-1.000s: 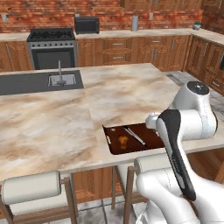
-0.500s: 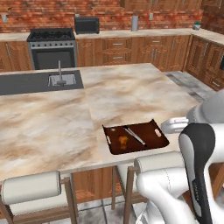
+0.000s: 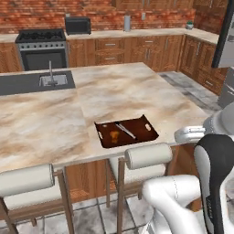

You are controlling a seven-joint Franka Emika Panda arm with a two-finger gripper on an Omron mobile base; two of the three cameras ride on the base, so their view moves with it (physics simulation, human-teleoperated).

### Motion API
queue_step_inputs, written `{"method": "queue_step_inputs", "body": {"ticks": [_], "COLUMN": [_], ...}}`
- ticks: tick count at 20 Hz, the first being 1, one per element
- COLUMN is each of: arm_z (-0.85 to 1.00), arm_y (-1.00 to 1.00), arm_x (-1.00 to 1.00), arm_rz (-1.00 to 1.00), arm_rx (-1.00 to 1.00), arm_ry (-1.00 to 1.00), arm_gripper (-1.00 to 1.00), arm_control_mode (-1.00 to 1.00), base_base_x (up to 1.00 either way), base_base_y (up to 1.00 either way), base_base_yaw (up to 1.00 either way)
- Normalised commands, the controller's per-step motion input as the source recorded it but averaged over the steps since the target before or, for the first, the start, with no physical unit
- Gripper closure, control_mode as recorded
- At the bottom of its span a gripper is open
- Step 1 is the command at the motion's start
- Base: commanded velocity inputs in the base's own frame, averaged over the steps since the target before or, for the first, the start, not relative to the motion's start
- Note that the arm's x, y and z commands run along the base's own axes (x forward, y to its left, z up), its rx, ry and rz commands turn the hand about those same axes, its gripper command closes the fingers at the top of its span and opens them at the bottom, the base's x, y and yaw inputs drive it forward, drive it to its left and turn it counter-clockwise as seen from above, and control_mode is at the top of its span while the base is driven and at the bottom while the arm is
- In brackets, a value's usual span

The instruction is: Gather the onion and eggplant from the fridge and place them on a tray on the dining counter. Then gather the chicken drumstick and steak from the fridge and place them on the other tray.

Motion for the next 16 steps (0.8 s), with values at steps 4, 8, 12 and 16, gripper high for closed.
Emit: {"method": "queue_step_inputs", "body": {"ticks": [4, 8, 12, 16], "arm_z": [0.00, 0.00, 0.00, 0.00], "arm_y": [0.00, 0.00, 0.00, 0.00], "arm_x": [0.00, 0.00, 0.00, 0.00], "arm_rz": [0.00, 0.00, 0.00, 0.00], "arm_rx": [0.00, 0.00, 0.00, 0.00], "arm_ry": [0.00, 0.00, 0.00, 0.00], "arm_gripper": [-1.00, -1.00, -1.00, -1.00], "arm_control_mode": [1.00, 1.00, 1.00, 1.00], "base_base_x": [-0.80, -0.27, 0.07, 0.28], "base_base_y": [-0.81, -1.00, -1.00, -1.00], "base_base_yaw": [-0.20, -0.20, -0.18, -0.07]}}
